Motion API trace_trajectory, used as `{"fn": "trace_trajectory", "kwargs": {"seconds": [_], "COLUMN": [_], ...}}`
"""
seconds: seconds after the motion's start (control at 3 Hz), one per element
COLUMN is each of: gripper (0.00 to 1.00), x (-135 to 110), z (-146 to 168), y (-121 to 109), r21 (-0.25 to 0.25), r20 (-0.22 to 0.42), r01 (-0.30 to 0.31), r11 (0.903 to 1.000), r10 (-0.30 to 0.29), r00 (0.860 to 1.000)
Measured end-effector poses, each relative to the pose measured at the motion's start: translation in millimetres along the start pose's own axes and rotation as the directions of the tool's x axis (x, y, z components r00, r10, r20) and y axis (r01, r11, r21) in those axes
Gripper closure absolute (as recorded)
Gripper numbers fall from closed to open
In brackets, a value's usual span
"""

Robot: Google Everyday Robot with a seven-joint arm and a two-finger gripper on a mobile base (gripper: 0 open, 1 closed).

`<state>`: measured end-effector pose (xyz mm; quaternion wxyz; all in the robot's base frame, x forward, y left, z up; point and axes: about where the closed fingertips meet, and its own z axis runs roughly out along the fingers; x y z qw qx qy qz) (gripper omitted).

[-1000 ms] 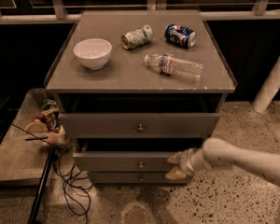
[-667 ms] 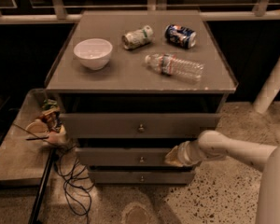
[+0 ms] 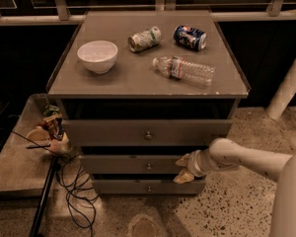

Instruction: Close middle drawer

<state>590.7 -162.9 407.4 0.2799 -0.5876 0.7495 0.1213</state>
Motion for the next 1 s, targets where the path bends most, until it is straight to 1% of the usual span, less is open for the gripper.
{"fn": "trace_trajectory", "kwargs": {"seconds": [0.33, 0.67, 1.0], "gripper": [0.15, 0.0, 0.0], "x": [0.0, 0.0, 0.0], "z": [0.0, 0.0, 0.1], "y": [0.0, 0.0, 0.0], "r21": [0.0, 0.0, 0.0], "r20": [0.0, 0.0, 0.0], "r01": [0.0, 0.0, 0.0], "r11": [1.0, 1.0, 1.0], "r10": [0.0, 0.0, 0.0], "r00": [1.0, 1.0, 1.0]}}
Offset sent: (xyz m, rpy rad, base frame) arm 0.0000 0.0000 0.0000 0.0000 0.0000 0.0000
